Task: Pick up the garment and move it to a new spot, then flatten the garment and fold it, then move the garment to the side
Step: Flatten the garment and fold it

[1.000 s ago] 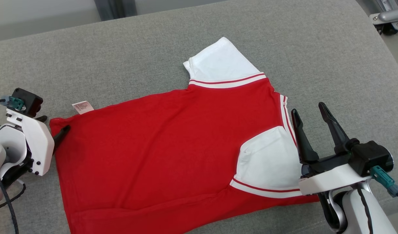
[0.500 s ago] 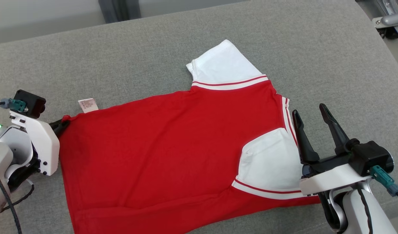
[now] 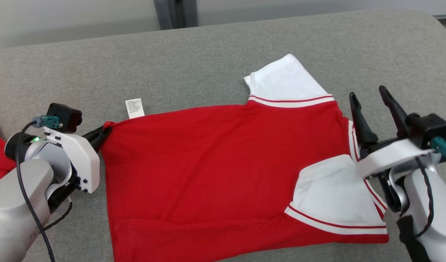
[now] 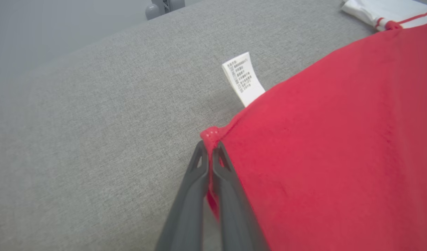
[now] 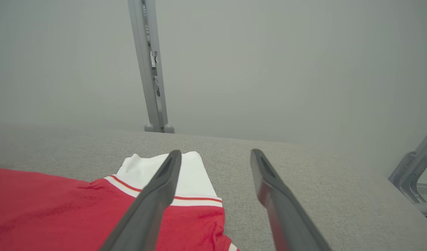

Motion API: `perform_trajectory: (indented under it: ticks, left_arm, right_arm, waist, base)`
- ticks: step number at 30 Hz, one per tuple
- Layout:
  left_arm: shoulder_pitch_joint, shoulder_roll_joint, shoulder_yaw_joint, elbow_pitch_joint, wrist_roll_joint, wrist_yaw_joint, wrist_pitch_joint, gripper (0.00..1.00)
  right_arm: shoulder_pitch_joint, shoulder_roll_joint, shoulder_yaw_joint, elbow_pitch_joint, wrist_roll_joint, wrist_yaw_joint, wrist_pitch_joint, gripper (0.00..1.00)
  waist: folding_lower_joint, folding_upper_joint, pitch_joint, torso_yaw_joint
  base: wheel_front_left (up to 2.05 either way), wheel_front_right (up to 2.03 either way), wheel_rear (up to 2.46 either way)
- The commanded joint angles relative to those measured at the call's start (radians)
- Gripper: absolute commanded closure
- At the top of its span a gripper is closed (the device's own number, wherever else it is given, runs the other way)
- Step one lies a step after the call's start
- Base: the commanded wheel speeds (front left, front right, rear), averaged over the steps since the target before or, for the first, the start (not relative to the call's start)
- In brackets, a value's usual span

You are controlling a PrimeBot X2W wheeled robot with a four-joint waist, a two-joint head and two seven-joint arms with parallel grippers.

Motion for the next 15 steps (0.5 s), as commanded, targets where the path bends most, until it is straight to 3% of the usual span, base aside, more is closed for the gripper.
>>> perform_trajectory:
  ticks: [1, 9, 15]
  left_arm:
    - [-0.021, -0.006, -0.002, 0.012, 0.008, -0.001, -0.012, 1.0]
    - [-0.098, -0.089, -0.024, 0.055, 0.022, -0.001, -0.053, 1.0]
    - [-0.157, -0.125, -0.048, 0.063, 0.028, -0.001, -0.065, 1.0]
  right_arm:
    - [-0.041, -0.016, 0.011, 0.032, 0.024, 0.0, 0.009, 0.0]
    - [-0.359, -0.119, 0.117, 0.289, 0.191, 0.0, 0.171, 0.0]
    - [-0.554, -0.155, 0.224, 0.444, 0.227, 0.0, 0.231, 0.0]
  waist:
    - [0.0, -0.0001, 0.015, 0.03]
    - [0.0, -0.0001, 0.118, 0.12]
    - [0.0, -0.0001, 0.201, 0.17]
  base:
    - [0.0, 0.0, 0.0]
    - [0.0, 0.0, 0.0]
    - [0.0, 0.0, 0.0]
